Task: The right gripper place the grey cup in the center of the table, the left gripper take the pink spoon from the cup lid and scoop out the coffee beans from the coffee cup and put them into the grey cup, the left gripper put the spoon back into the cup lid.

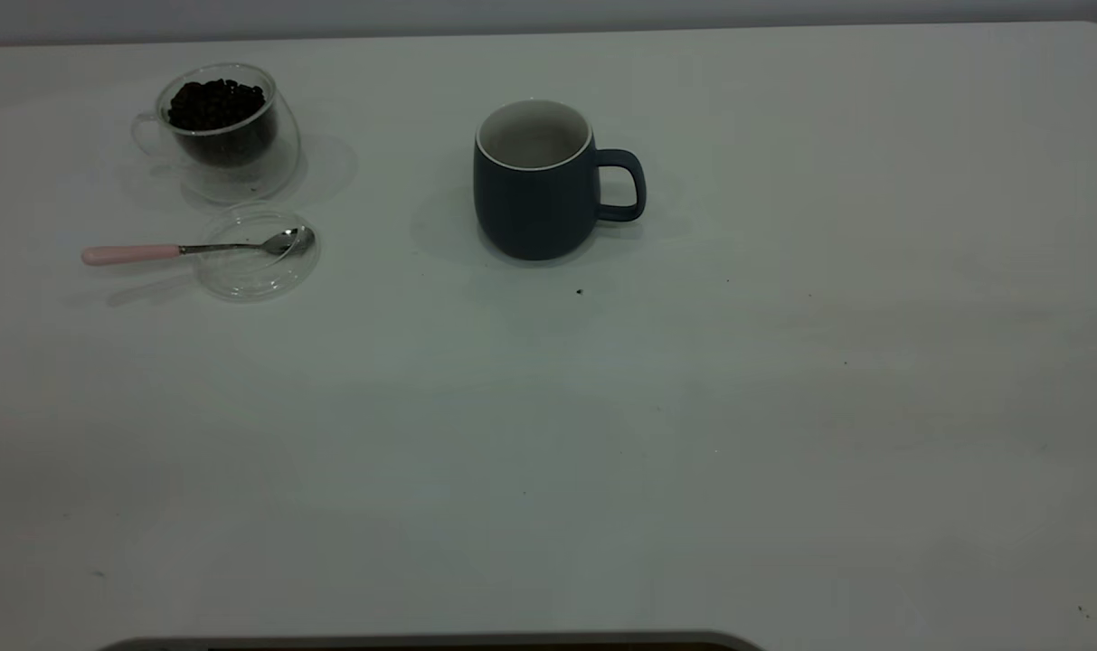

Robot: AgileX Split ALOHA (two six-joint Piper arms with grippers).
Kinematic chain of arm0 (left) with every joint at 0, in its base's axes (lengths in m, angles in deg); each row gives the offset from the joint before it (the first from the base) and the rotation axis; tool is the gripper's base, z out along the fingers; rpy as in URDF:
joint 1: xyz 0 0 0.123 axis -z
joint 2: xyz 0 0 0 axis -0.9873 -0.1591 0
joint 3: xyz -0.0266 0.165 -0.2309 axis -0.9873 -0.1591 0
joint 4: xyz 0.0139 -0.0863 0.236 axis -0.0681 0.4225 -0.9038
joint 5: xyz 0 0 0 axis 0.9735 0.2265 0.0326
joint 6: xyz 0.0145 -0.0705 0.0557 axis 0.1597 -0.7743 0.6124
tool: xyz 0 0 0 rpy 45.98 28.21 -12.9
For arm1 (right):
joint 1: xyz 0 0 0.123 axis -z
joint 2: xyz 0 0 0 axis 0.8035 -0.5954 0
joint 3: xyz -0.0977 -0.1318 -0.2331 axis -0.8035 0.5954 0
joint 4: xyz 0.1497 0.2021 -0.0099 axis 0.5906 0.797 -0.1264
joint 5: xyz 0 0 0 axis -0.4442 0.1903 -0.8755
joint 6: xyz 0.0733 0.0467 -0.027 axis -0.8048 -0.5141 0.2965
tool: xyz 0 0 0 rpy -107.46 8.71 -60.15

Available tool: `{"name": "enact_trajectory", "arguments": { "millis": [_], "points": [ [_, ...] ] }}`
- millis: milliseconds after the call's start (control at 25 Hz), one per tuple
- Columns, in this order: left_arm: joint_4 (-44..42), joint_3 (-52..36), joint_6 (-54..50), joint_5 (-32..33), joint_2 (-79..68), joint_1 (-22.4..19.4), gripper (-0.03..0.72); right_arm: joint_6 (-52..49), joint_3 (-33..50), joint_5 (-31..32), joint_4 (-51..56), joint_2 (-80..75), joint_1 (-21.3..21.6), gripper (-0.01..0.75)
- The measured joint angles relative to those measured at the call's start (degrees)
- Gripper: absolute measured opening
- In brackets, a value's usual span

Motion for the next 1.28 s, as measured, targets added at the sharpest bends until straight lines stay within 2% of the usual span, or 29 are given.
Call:
{"name": "enact_trajectory", "arguments": {
  "millis": [120, 320, 1280],
  "points": [
    [0.0, 0.0, 0.0, 0.0, 0.0, -0.5, 0.476, 0.0, 0.0, 0.0, 0.0, 0.0, 0.0, 0.565],
    [0.3, 0.0, -0.1, 0.0, 0.0, -6.1, 0.476, 0.0, 0.0, 0.0, 0.0, 0.0, 0.0, 0.565],
    [0.4, 0.0, -0.1, 0.1, 0.0, -6.2, 0.476, 0.0, 0.0, 0.0, 0.0, 0.0, 0.0, 0.565]
  ]
}}
